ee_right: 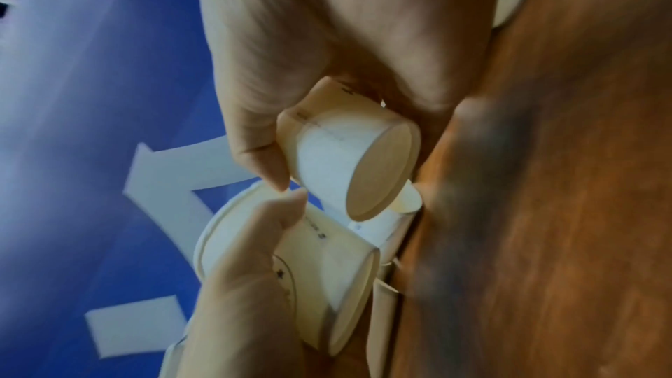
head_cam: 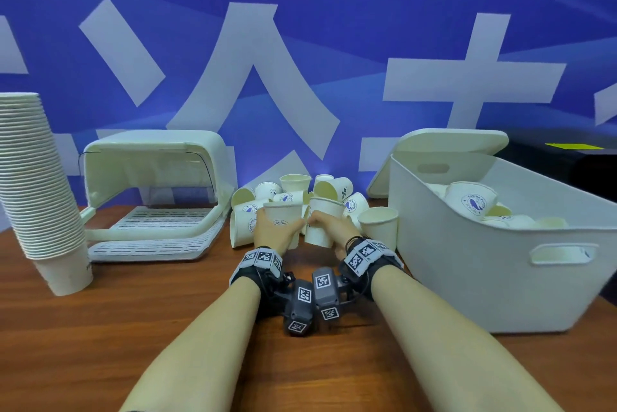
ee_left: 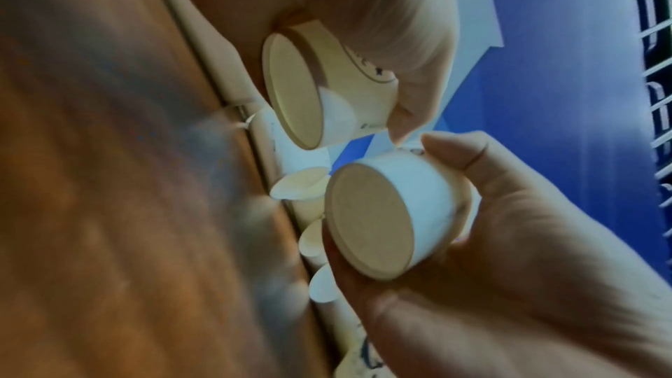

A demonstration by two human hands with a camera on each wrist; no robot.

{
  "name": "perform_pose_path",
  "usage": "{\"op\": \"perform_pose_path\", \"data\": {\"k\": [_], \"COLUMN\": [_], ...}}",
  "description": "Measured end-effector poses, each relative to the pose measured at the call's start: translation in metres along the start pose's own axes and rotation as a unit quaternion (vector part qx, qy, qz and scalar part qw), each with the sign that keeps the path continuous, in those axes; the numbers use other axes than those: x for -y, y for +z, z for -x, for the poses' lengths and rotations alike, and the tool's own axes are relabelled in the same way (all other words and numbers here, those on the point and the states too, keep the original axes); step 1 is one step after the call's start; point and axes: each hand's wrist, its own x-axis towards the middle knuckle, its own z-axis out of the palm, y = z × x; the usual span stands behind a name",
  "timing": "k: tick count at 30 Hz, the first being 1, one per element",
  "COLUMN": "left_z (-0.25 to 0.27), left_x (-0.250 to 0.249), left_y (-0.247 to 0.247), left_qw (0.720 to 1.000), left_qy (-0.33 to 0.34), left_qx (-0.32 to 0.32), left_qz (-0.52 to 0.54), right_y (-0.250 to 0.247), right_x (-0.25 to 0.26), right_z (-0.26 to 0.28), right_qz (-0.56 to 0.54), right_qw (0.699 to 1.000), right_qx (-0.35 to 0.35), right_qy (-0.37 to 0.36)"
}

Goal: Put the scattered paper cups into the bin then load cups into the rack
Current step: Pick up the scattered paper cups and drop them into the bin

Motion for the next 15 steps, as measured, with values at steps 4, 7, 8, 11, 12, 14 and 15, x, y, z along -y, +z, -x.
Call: {"op": "perform_pose_path", "data": {"k": [4,7,8,11,12,14,15], "left_z": [0.004,0.010,0.013,0.022,0.026,0.030,0.033], "left_x": [-0.033,-0.056,-0.064,-0.087,-0.095,-0.109,-0.116], "left_y": [-0.007,-0.010,-0.010,-0.007,-0.006,-0.003,-0.001], "left_qw": [0.999,0.994,0.992,0.984,0.981,0.976,0.974], "left_qy": [0.034,0.071,0.074,0.092,0.093,0.092,0.091], "left_qx": [0.022,0.031,0.040,0.065,0.069,0.077,0.084], "left_qz": [0.033,0.076,0.090,0.141,0.157,0.181,0.190], "right_y": [-0.004,-0.009,-0.011,-0.019,-0.022,-0.029,-0.032], "right_x": [0.019,0.039,0.047,0.068,0.074,0.087,0.093], "right_z": [0.013,0.026,0.032,0.046,0.051,0.059,0.064], "right_qz": [-0.009,-0.019,-0.023,-0.051,-0.058,-0.070,-0.074], "right_qw": [0.999,0.997,0.996,0.992,0.991,0.989,0.988], "right_qx": [0.018,0.022,0.027,0.040,0.042,0.042,0.041], "right_qy": [-0.029,-0.071,-0.083,-0.105,-0.110,-0.122,-0.127]}}
